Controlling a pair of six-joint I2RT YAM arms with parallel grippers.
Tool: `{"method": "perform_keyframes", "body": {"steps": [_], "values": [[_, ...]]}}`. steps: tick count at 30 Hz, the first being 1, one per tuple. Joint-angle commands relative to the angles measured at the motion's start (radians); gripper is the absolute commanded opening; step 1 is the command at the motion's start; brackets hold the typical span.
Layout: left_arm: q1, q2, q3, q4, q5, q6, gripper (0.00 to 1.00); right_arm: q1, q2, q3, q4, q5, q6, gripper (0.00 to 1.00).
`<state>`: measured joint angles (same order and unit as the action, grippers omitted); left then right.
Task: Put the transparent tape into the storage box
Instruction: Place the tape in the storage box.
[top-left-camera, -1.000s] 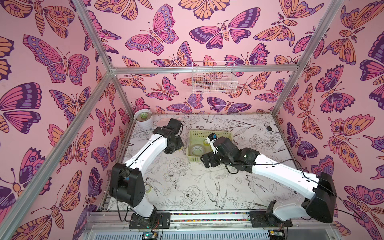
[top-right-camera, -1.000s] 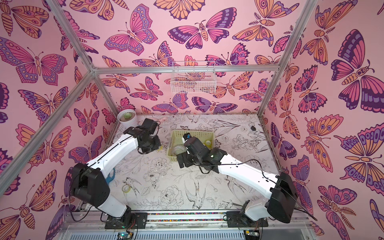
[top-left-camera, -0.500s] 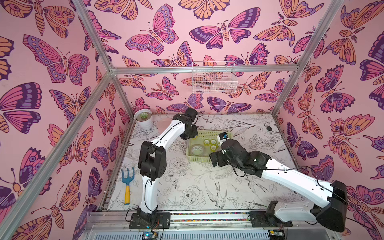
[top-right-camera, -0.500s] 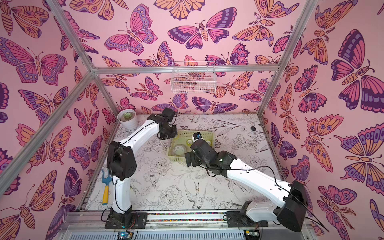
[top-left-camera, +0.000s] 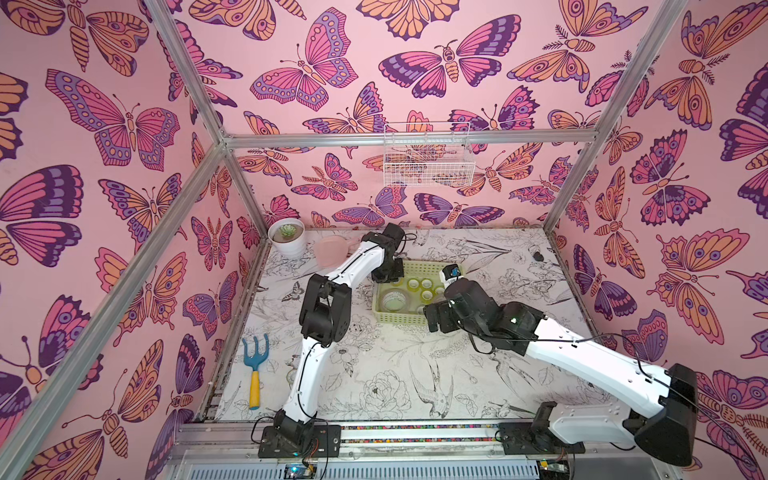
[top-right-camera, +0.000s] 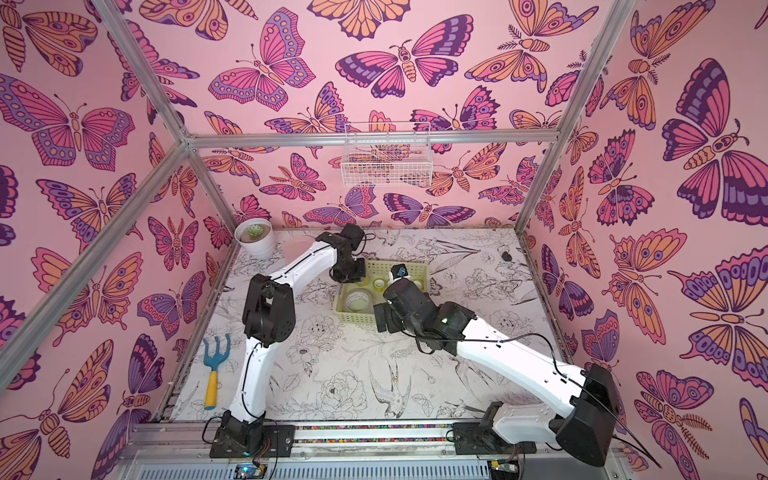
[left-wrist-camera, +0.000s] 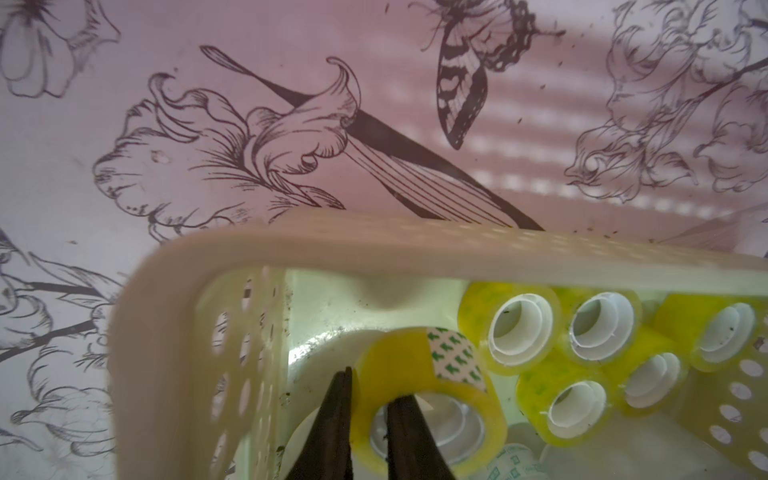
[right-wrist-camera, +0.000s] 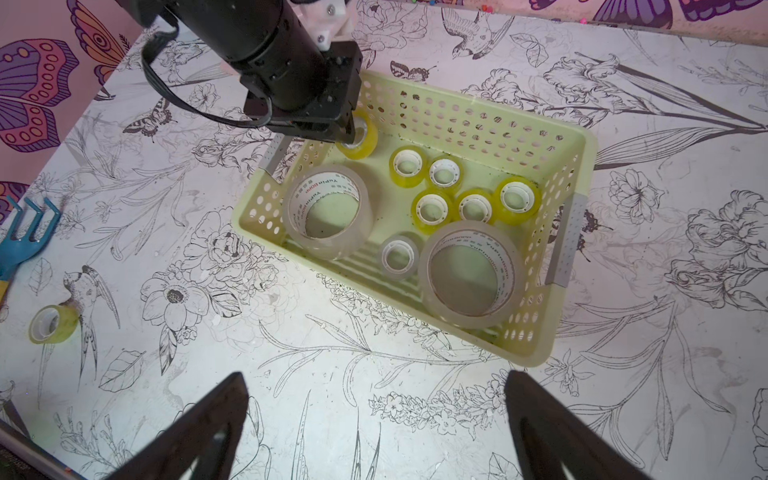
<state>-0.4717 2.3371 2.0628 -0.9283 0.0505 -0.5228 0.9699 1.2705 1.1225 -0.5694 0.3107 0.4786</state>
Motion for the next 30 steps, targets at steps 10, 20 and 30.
{"method": "perform_keyframes", "body": {"steps": [10, 20, 30], "values": [[-0.001, 0.126, 0.086, -0.041, 0.017, 0.018, 0.07, -0.01, 0.0, 0.002, -0.032, 0.014, 0.012, 0.99], [0.001, 0.121, 0.095, -0.055, 0.022, 0.021, 0.34, -0.011, -0.002, 0.002, -0.032, 0.009, 0.018, 0.99], [-0.001, -0.024, 0.076, -0.073, 0.024, 0.0, 0.43, -0.014, -0.01, 0.005, -0.033, 0.026, 0.012, 0.99]]}}
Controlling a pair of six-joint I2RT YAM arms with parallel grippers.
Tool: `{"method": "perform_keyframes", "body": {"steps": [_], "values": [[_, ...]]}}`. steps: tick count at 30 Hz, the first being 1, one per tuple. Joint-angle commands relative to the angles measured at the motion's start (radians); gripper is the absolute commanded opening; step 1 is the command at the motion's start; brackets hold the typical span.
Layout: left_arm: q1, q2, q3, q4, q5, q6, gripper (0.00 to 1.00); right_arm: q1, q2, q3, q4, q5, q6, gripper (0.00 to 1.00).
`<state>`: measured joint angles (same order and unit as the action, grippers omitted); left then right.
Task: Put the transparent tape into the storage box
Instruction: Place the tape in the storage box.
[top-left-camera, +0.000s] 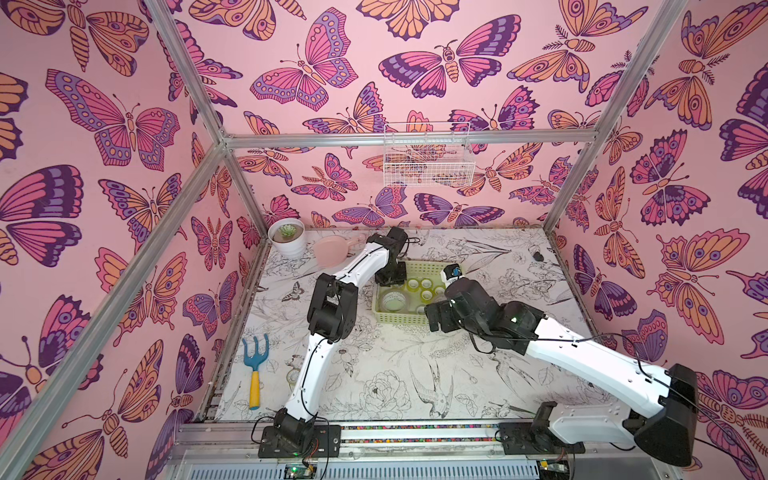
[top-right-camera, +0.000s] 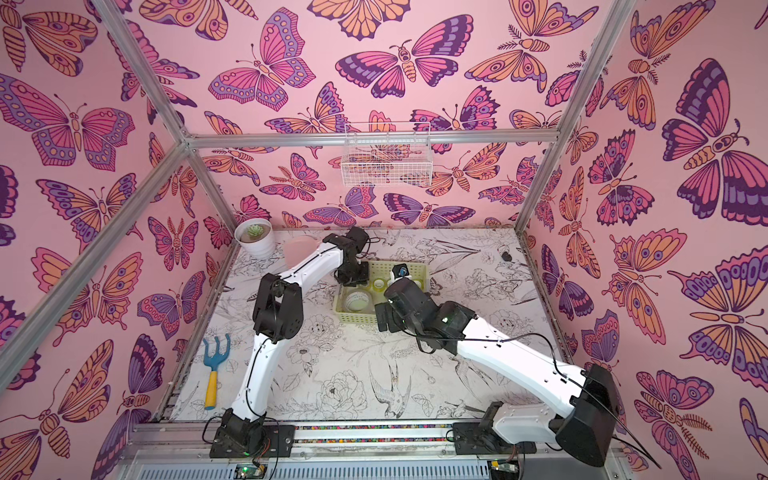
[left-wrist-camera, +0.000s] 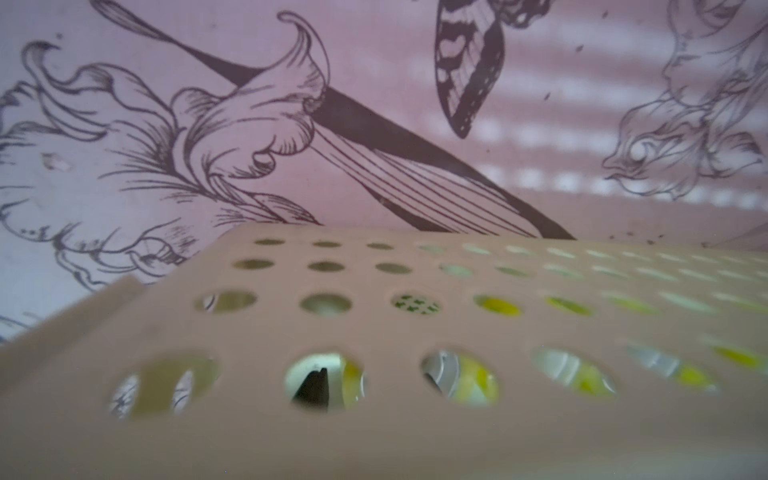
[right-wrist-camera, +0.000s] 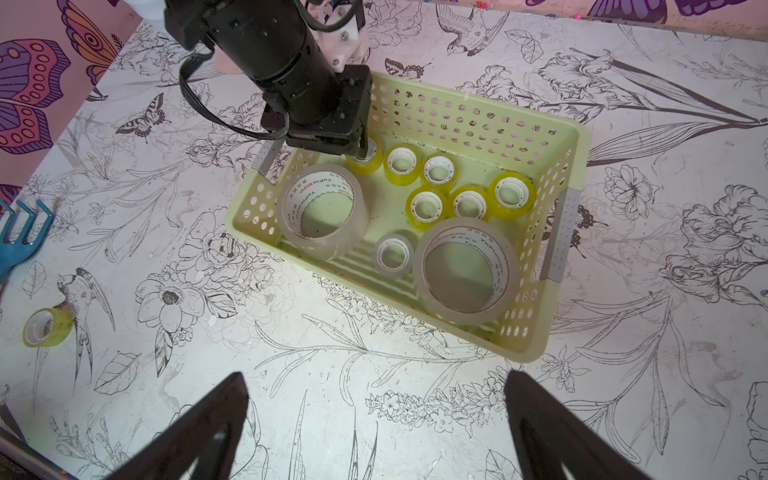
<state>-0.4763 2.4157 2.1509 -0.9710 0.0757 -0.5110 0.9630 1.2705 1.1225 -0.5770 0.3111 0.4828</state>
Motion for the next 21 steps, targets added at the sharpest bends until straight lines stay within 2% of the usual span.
{"method": "perform_keyframes", "body": {"steps": [1, 3, 8, 9, 10, 11, 15, 21], "values": [[0.004, -0.127, -0.021, -0.031, -0.005, -0.015, 0.44, -0.009, -0.014, 0.004, -0.027, 0.03, 0.005, 0.99], [0.004, -0.173, -0.036, -0.031, -0.008, -0.018, 0.47, -0.016, -0.021, 0.002, -0.026, 0.039, 0.002, 0.99], [0.004, -0.284, -0.085, -0.029, -0.02, -0.029, 0.62, -0.027, -0.044, -0.008, -0.016, 0.085, -0.023, 0.99], [0.004, -0.308, -0.097, -0.028, -0.028, -0.032, 0.73, -0.028, -0.05, -0.011, -0.012, 0.102, -0.035, 0.99], [0.004, -0.332, -0.109, -0.028, -0.036, -0.035, 0.91, -0.03, -0.056, -0.016, -0.006, 0.12, -0.043, 0.99], [0.004, -0.354, -0.121, -0.026, -0.045, -0.036, 1.0, -0.032, -0.062, -0.018, -0.004, 0.135, -0.051, 0.99], [0.003, -0.453, -0.179, -0.022, -0.081, -0.035, 1.0, -0.044, -0.089, -0.036, 0.018, 0.208, -0.113, 0.99], [0.01, -0.643, -0.358, 0.028, -0.194, -0.061, 1.0, -0.061, -0.171, -0.164, 0.173, 0.411, -0.24, 0.99]]}}
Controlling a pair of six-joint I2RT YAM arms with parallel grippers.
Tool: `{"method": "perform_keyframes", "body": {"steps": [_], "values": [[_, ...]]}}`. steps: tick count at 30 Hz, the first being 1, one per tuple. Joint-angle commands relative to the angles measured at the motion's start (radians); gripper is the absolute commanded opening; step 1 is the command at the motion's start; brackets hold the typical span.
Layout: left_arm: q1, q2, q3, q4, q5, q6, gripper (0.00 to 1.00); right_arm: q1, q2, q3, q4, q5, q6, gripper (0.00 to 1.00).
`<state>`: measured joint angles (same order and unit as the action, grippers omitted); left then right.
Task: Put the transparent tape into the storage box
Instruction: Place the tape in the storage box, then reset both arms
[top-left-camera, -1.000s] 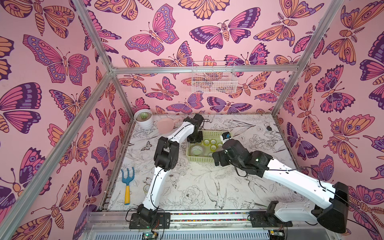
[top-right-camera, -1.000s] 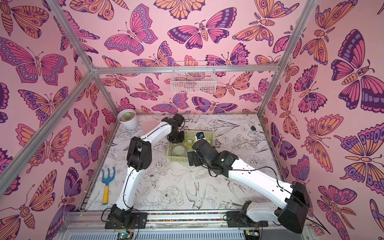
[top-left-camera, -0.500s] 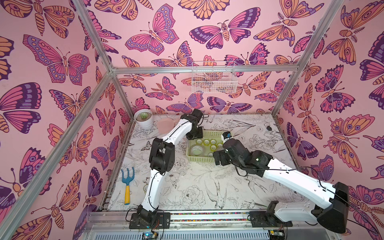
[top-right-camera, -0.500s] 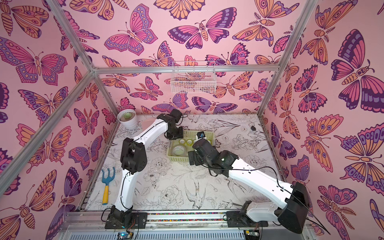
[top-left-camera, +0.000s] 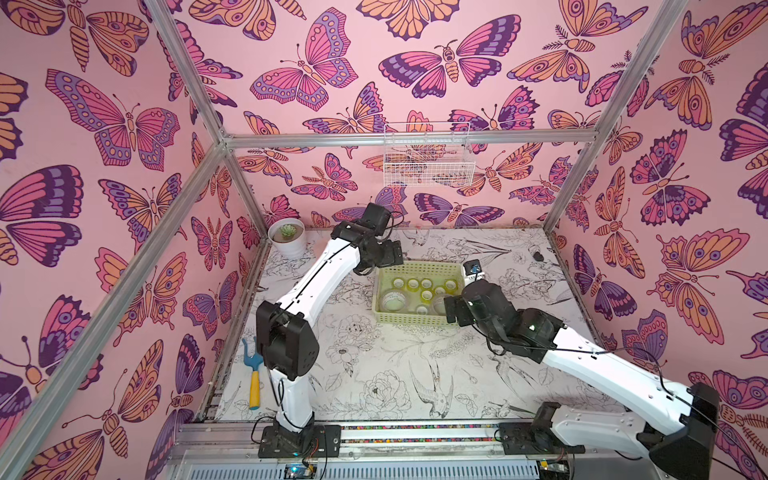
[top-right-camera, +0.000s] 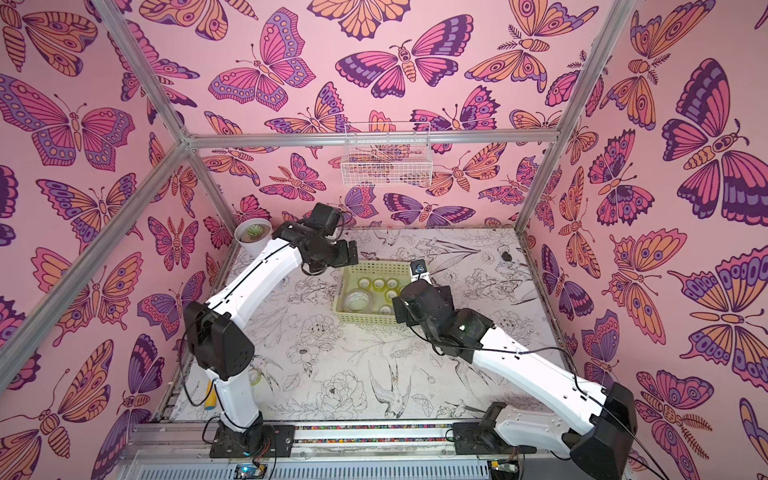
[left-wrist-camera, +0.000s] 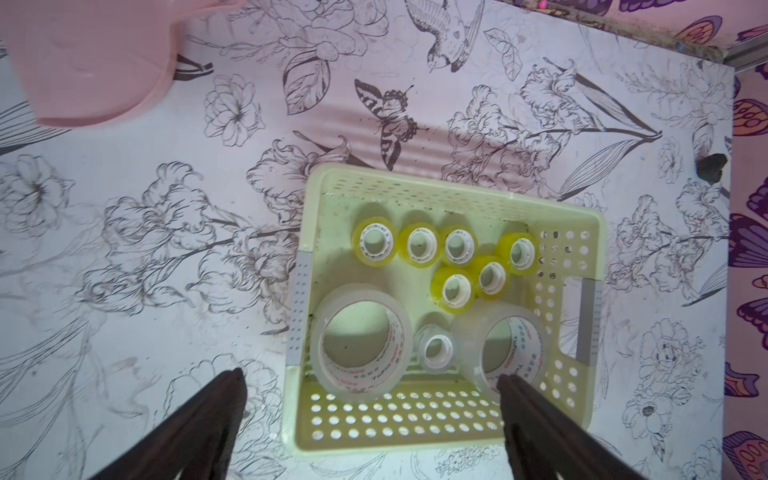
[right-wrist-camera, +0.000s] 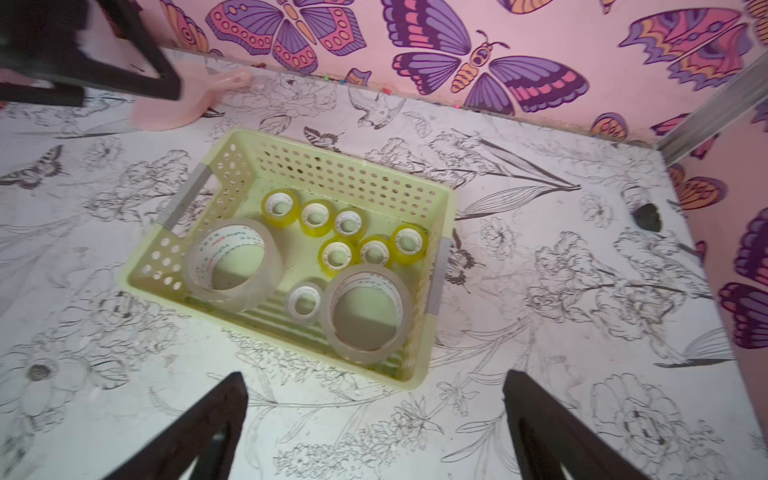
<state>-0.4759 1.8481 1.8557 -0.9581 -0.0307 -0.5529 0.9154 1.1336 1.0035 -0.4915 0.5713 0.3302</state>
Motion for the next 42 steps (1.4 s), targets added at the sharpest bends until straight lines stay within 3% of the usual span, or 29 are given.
{"method": "perform_keyframes", "body": {"steps": [1, 5, 11, 16, 21, 28, 33, 37, 40, 42], "values": [[0.014, -0.115, -0.111, 0.035, -0.114, -0.029, 1.0, -0.02, -0.054, -0.077, 0.132, 0.184, -0.112, 0.99], [0.036, -0.272, -0.308, 0.116, -0.238, -0.058, 1.0, -0.081, -0.136, -0.202, 0.279, 0.215, -0.211, 0.99], [0.121, -0.521, -0.631, 0.294, -0.35, -0.041, 1.0, -0.282, -0.211, -0.321, 0.354, 0.141, -0.207, 0.99], [0.182, -0.74, -0.94, 0.535, -0.546, 0.003, 1.0, -0.425, -0.197, -0.415, 0.485, 0.099, -0.25, 0.99], [0.272, -0.847, -1.195, 0.762, -0.605, 0.103, 1.0, -0.552, -0.14, -0.494, 0.637, 0.06, -0.32, 0.99], [0.396, -0.694, -1.342, 1.068, -0.629, 0.233, 1.0, -0.729, 0.021, -0.564, 0.859, 0.013, -0.258, 0.99], [0.432, -0.461, -1.345, 1.321, -0.59, 0.294, 1.0, -0.743, 0.208, -0.587, 1.136, -0.014, -0.354, 0.99], [0.437, -0.383, -1.321, 1.457, -0.488, 0.371, 1.0, -0.775, 0.343, -0.609, 1.334, -0.093, -0.391, 0.99], [0.465, -0.336, -1.368, 1.618, -0.394, 0.405, 1.0, -0.813, 0.332, -0.582, 1.244, -0.169, -0.358, 0.99], [0.476, -0.348, -1.39, 1.635, -0.362, 0.398, 1.0, -0.859, 0.329, -0.601, 1.269, -0.274, -0.335, 0.99]]}}
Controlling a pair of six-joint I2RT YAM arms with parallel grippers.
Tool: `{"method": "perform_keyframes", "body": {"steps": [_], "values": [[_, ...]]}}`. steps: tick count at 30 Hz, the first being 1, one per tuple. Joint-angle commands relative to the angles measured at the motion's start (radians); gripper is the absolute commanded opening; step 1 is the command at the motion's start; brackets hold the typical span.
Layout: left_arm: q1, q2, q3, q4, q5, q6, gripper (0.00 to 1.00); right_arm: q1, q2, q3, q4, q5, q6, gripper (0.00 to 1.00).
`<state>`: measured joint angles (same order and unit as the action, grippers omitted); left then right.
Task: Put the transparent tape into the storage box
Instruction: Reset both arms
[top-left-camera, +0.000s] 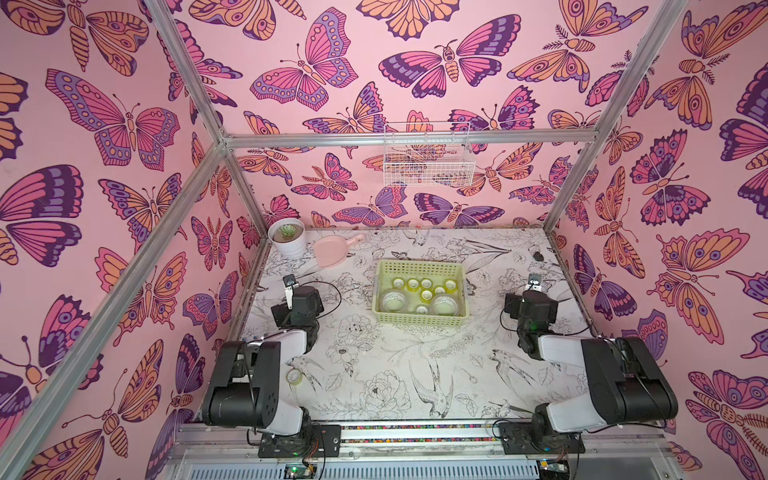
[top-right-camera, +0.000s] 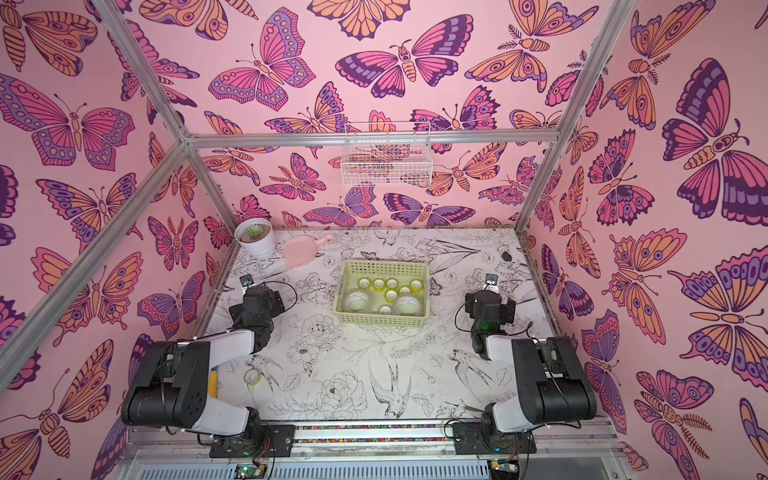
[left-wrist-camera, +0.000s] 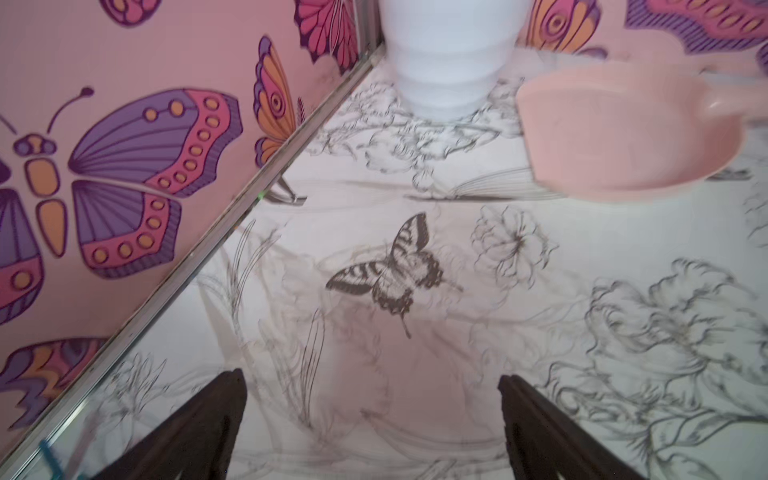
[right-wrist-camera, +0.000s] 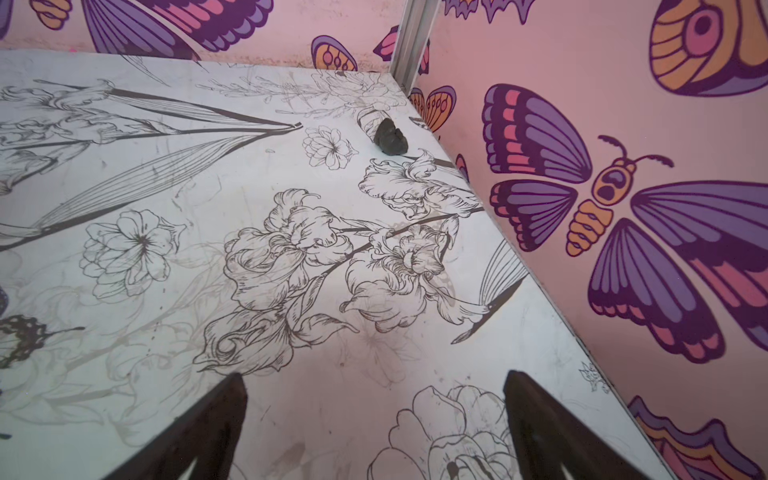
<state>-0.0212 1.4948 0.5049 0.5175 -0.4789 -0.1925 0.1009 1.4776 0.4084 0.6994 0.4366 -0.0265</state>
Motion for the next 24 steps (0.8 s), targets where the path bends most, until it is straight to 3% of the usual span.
{"method": "perform_keyframes", "body": {"steps": [1, 3, 5, 6, 8, 11, 24], "values": [[0.022, 0.002, -0.053, 0.182, 0.096, 0.042, 1.0, -0.071, 0.002, -0.026, 0.121, -0.191, 0.035, 0.99], [0.024, 0.009, -0.094, 0.27, 0.146, 0.058, 1.0, -0.081, 0.067, -0.063, 0.281, -0.202, 0.03, 0.99], [0.024, 0.043, -0.132, 0.379, 0.191, 0.078, 1.0, -0.083, 0.015, -0.021, 0.104, -0.216, 0.038, 0.99], [0.026, 0.057, -0.138, 0.406, 0.192, 0.083, 1.0, -0.087, 0.028, -0.03, 0.157, -0.222, 0.036, 0.99], [0.024, 0.041, -0.128, 0.358, 0.192, 0.079, 1.0, -0.087, 0.049, -0.048, 0.22, -0.22, 0.033, 0.99], [0.025, 0.042, -0.129, 0.364, 0.191, 0.077, 1.0, -0.087, 0.019, -0.024, 0.124, -0.224, 0.037, 0.99], [0.021, 0.045, -0.129, 0.366, 0.194, 0.088, 1.0, -0.099, 0.025, -0.023, 0.131, -0.247, 0.039, 0.99]]}}
